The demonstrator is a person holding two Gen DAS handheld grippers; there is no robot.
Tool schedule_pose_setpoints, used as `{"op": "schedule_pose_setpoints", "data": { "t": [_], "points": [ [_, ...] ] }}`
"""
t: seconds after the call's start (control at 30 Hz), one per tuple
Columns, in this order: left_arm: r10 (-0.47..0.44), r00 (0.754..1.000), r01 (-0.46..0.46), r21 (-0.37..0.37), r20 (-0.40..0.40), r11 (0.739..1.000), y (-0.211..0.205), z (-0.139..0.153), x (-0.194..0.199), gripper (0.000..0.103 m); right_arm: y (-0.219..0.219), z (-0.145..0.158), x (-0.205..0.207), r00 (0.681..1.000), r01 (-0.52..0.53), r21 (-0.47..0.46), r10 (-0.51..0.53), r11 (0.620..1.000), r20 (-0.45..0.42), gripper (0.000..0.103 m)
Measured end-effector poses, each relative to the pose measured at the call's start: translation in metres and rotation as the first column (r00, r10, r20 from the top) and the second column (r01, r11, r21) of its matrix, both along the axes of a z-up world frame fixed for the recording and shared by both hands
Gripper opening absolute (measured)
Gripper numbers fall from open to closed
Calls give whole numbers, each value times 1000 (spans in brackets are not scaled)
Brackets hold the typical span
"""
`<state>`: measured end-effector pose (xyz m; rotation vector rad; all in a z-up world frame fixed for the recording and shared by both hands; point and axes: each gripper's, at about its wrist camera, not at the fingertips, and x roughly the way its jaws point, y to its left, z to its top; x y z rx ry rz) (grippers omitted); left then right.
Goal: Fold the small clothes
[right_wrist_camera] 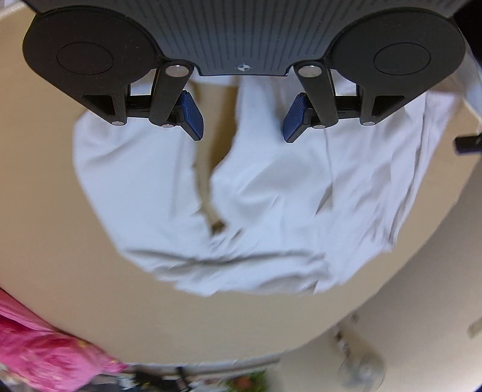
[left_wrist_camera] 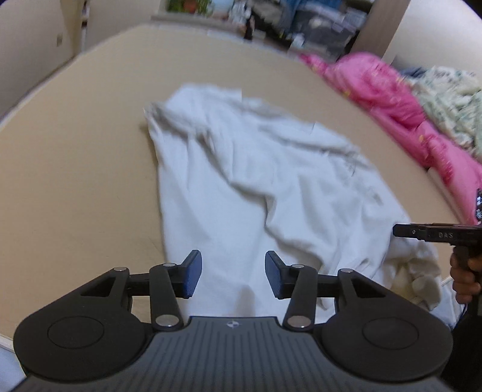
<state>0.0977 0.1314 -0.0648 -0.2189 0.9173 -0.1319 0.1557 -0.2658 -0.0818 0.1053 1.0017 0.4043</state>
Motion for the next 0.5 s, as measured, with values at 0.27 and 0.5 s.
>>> {"op": "schedule_pose_setpoints", "data": {
  "t": [0.27, 0.5],
  "points": [
    [-21, 995, 47, 255, -102, 966, -43, -39, 22, 51, 27, -26, 0, 994, -88, -79, 83, 993, -70, 12],
    [53, 997, -34, 280, -57, 959, -16, -25, -5, 8, 0, -21, -13, 997, -35, -74, 29, 997, -74, 5]
  ]
}}
